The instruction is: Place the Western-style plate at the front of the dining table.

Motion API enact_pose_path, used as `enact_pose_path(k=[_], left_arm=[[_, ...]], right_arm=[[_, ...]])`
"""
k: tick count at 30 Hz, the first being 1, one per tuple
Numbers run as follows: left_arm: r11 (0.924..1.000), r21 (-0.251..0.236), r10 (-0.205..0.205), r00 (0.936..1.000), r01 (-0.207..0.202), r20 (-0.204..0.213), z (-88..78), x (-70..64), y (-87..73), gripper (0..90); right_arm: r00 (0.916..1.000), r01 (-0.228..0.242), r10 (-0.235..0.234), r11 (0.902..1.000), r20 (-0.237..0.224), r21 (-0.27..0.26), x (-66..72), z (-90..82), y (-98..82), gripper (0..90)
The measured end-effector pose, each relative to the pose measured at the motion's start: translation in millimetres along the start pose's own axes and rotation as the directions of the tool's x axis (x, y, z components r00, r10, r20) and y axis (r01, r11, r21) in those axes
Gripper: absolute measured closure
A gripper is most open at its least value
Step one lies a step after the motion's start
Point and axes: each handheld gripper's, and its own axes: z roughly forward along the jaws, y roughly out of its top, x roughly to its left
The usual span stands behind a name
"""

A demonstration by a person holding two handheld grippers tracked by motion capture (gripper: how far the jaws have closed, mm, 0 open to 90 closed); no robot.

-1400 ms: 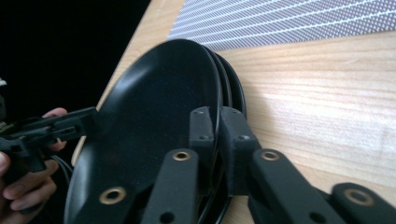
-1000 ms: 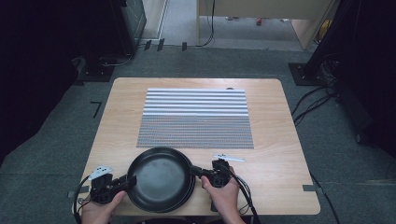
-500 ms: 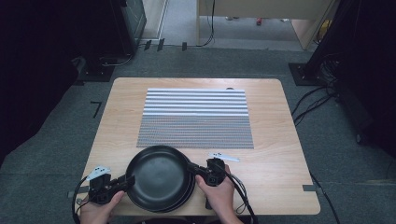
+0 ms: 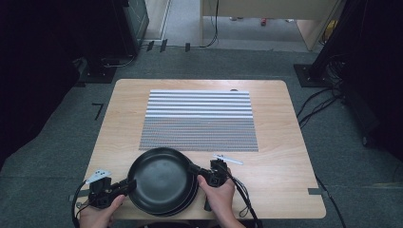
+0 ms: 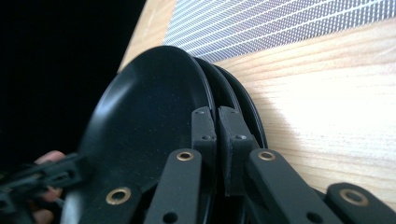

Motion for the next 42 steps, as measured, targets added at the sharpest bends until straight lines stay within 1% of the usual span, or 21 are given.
enact_pose_path(k=[1, 3, 4, 7, 9, 10, 15, 19, 23, 24, 27, 28, 29, 30, 35, 36, 37, 38, 39, 40, 42], left_arm=[[1.0, -0.002, -0.006, 1.0, 0.006, 0.004, -0.3, 0.5, 0.0, 69.1], [0.9999, -0.005, -0.01, 0.9999, 0.01, 0.008, -0.8, 0.8, 0.0, 70.1], [0.9998, -0.012, -0.015, 0.9998, 0.016, 0.008, -1.7, 0.3, 0.5, 70.6], [0.9998, -0.015, -0.013, 0.9999, 0.013, 0.003, -2.9, -1.4, 1.4, 71.2], [0.9995, -0.023, -0.021, 0.9998, 0.021, 0.001, -4.2, -2.5, 2.6, 72.5], [0.9992, -0.027, -0.03, 0.9995, 0.03, 0.006, -5.5, -3.8, 4.1, 72.9], [0.9992, -0.024, -0.031, 0.9995, 0.031, 0.009, -3.3, -7.9, 8.3, 72.9], [0.9996, -0.015, -0.023, 0.9996, 0.023, 0.019, 0.1, -14.1, 16.5, 72.8], [0.9995, -0.015, -0.029, 0.9992, 0.029, 0.029, 2.4, -15.3, 20.9, 72.9], [0.9992, -0.015, -0.036, 0.9988, 0.037, 0.034, 4.1, -16.3, 23.5, 72.9], [0.9993, -0.012, -0.034, 0.9987, 0.035, 0.038, 5.7, -17.7, 27.2, 72.8], [0.9994, -0.011, -0.032, 0.9987, 0.032, 0.041, 7.6, -19.4, 32.0, 72.8], [0.9994, -0.011, -0.032, 0.9987, 0.032, 0.041, 7.6, -19.4, 32.0, 72.8], [0.9994, -0.012, -0.032, 0.9983, 0.032, 0.048, 10.9, -21.2, 37.9, 72.8], [0.9997, -0.009, -0.022, 0.9978, 0.023, 0.062, 20.8, -28.9, 56.0, 72.8], [0.9997, -0.009, -0.022, 0.9978, 0.023, 0.062, 20.8, -28.9, 56.0, 72.8], [0.9998, -0.007, -0.019, 0.9976, 0.019, 0.066, 22.5, -30.6, 59.9, 72.8], [0.9999, -0.003, -0.011, 0.9973, 0.011, 0.072, 26.1, -34.3, 67.3, 72.8], [0.9999, -0.003, -0.011, 0.9973, 0.011, 0.072, 26.1, -34.3, 67.3, 72.8], [1.0, -0.002, -0.009, 0.9967, 0.01, 0.081, 30.0, -37.2, 74.7, 72.9], [1.0, 0.002, -0.008, 0.9962, 0.008, 0.087, 34.0, -39.6, 81.8, 72.9]], right_arm=[[0.9999, -0.004, 0.004, 1.0, -0.011, -0.007, -1.4, -0.2, -0.9, 86.4], [0.9999, 0.001, -0.001, 0.9998, -0.013, -0.02, -1.9, -0.4, -2.7, 86.4], [0.9999, -0.003, 0.003, 0.9998, -0.014, -0.022, -2.1, -0.7, -3.1, 86.4], [0.9998, -0.011, 0.01, 0.9997, -0.019, -0.024, -2.6, -0.8, -3.1, 86.4], [0.9995, -0.02, 0.019, 0.9995, -0.024, -0.025, -3.3, -0.8, -2.4, 86.0], [0.9993, -0.028, 0.027, 0.9993, -0.028, -0.025, -3.3, -1.2, -1.8, 85.9], [0.9988, -0.037, 0.037, 0.9989, -0.033, -0.027, -4.2, -4.6, 2.9, 85.7], [0.9986, -0.046, 0.046, 0.9984, -0.029, -0.031, -6.1, -10.2, 11.9, 85.5], [0.9983, -0.049, 0.048, 0.9981, -0.032, -0.037, -6.2, -13.4, 17.4, 85.4], [0.9981, -0.052, 0.051, 0.9979, -0.034, -0.04, -5.6, -15.4, 21.7, 85.3], [0.9982, -0.053, 0.052, 0.9976, -0.029, -0.044, -4.9, -17.9, 27.0, 85.3], [0.9983, -0.052, 0.051, 0.9976, -0.027, -0.046, -4.9, -18.8, 29.2, 85.3], [0.9984, -0.052, 0.05, 0.9975, -0.027, -0.048, -5.1, -19.8, 31.8, 85.2], [0.9983, -0.053, 0.051, 0.9973, -0.026, -0.052, -5.1, -21.0, 34.4, 85.2], [0.9986, -0.052, 0.051, 0.9958, -0.014, -0.075, -6.6, -28.1, 51.3, 85.1], [0.9986, -0.052, 0.051, 0.9958, -0.014, -0.075, -6.6, -28.1, 51.3, 85.1], [0.9986, -0.053, 0.052, 0.9956, -0.011, -0.077, -7.1, -29.7, 55.0, 85.2], [0.9989, -0.048, 0.047, 0.9951, -0.007, -0.086, -8.8, -32.5, 62.2, 85.1], [0.9989, -0.048, 0.047, 0.9951, -0.007, -0.086, -8.8, -32.5, 62.2, 85.1], [0.9983, -0.058, 0.057, 0.9943, -0.005, -0.09, -10.4, -35.1, 69.4, 85.1], [0.9984, -0.057, 0.057, 0.9937, -0.004, -0.096, -12.5, -37.2, 76.4, 85.1]])
